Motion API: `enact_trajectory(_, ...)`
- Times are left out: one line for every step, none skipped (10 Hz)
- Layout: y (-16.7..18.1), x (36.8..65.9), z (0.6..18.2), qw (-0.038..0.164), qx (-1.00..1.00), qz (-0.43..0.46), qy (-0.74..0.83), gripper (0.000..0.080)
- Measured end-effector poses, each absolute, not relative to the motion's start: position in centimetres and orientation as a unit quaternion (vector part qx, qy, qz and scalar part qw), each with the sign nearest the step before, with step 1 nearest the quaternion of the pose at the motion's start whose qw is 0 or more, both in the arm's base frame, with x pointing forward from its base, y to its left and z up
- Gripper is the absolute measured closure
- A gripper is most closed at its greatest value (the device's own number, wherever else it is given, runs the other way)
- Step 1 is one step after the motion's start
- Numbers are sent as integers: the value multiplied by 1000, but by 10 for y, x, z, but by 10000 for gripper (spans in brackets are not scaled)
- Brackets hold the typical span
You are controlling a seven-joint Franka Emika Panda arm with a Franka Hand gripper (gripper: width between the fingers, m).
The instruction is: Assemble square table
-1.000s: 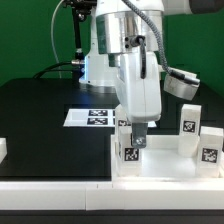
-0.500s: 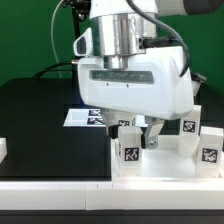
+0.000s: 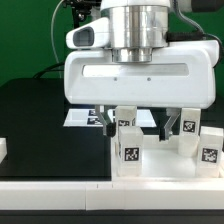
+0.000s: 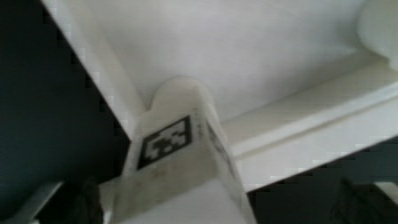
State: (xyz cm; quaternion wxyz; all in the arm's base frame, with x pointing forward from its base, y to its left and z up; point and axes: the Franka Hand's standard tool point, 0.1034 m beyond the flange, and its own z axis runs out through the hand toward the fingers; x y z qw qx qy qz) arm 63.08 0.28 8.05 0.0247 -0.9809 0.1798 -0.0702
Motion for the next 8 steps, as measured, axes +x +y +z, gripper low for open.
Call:
enact_trajectory(2, 631, 81, 21, -985, -71, 156, 151)
enact_trajectory(1, 631, 80, 18, -987, -71, 142, 179)
enact_trajectory(1, 631, 80, 19, -985, -70, 155, 179)
enact_trajectory(1, 631, 80, 19, -984, -70, 165, 371)
enact_trajectory(0, 631, 80, 20, -983, -70, 170, 371)
enact_trajectory(0, 631, 80, 22, -978, -69, 197, 516)
enact_trajectory(0, 631, 80, 25, -969, -68, 237, 515)
enact_trajectory(0, 631, 80, 28, -955, -68, 289, 515)
